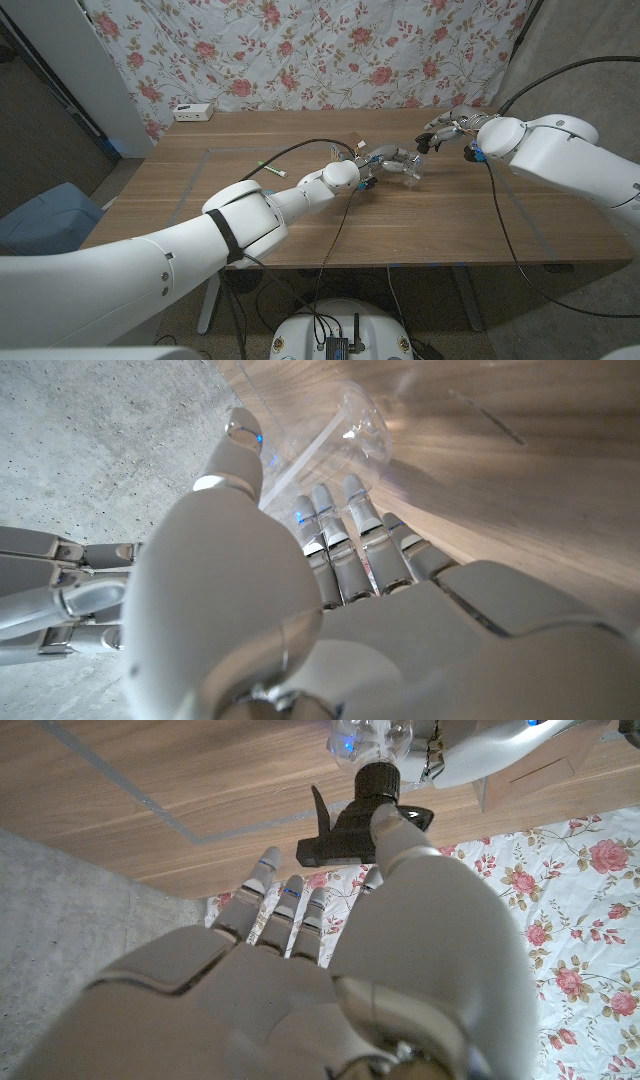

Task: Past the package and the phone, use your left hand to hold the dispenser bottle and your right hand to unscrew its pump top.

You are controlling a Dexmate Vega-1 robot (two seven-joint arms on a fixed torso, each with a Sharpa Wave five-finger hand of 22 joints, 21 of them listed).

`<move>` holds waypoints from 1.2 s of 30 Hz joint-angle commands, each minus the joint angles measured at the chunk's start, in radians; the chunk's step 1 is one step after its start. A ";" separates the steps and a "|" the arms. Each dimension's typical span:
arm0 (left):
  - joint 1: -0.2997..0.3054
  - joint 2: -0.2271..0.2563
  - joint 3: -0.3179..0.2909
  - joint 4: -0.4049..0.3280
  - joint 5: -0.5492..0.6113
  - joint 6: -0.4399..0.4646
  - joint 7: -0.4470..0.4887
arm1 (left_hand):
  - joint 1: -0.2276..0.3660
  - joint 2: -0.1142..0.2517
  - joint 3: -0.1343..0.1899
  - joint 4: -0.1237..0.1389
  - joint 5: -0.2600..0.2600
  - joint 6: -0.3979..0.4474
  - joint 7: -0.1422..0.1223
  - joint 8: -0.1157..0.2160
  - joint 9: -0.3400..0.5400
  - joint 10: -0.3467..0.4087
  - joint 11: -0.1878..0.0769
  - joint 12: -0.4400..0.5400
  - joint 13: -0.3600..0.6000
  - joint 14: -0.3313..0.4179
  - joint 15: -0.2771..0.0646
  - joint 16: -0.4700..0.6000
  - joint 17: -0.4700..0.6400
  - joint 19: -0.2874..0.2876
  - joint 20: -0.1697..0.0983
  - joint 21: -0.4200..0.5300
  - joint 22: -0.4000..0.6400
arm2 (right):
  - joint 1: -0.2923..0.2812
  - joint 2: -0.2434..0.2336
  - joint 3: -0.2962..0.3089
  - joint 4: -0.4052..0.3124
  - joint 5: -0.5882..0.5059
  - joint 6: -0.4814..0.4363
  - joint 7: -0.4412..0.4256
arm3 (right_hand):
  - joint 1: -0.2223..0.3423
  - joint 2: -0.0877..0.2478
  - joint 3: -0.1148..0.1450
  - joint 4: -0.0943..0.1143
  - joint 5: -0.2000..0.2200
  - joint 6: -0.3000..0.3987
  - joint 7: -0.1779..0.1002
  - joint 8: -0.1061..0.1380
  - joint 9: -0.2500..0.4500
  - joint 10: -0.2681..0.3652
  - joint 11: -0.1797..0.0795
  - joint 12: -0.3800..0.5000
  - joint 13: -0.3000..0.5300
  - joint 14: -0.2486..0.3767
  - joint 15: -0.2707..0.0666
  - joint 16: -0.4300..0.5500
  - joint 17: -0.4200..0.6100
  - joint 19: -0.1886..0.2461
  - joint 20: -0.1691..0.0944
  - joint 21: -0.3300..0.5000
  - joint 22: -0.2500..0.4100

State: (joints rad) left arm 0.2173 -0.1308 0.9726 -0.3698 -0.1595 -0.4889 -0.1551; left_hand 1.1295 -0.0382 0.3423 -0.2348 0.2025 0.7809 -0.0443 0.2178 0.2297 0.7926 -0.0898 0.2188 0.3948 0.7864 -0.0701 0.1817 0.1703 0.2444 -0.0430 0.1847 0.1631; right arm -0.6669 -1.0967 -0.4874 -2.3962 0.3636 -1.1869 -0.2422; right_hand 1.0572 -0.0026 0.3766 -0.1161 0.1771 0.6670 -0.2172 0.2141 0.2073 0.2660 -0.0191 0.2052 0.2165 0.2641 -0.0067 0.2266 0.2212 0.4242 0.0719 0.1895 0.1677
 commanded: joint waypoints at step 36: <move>0.001 0.005 -0.004 -0.001 0.001 -0.007 0.000 | -0.069 0.122 0.084 0.077 0.006 0.083 -0.023 0.004 0.002 0.049 -0.043 0.006 0.006 0.021 -0.092 0.009 0.003 0.008 -0.041 0.000 0.003 | -0.032 0.060 0.035 -0.130 0.120 -0.209 -0.300 | -0.422 -0.022 -0.161 0.152 0.018 0.032 0.151 0.035 0.017 0.053 0.090 0.015 0.005 0.035 0.053 0.012 0.007 0.032 0.042 0.008 0.003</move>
State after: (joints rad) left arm 0.2163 -0.1270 0.9708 -0.3710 -0.1572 -0.4946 -0.1583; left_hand 1.1295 -0.0383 0.3422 -0.2348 0.2034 0.7862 -0.0389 0.2164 0.2297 0.7908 -0.0917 0.2213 0.3948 0.7848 -0.0718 0.1850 0.1702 0.2444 -0.0430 0.1847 0.1630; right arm -0.7157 -1.0289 -0.4322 -2.5101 0.3788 -1.3656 -0.4078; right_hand 0.6480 -0.0247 0.2192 0.0331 0.1897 0.6710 -0.0697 0.2364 0.2213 0.3076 0.0719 0.2120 0.2162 0.2881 0.0479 0.2344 0.2257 0.4441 0.1161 0.1895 0.1703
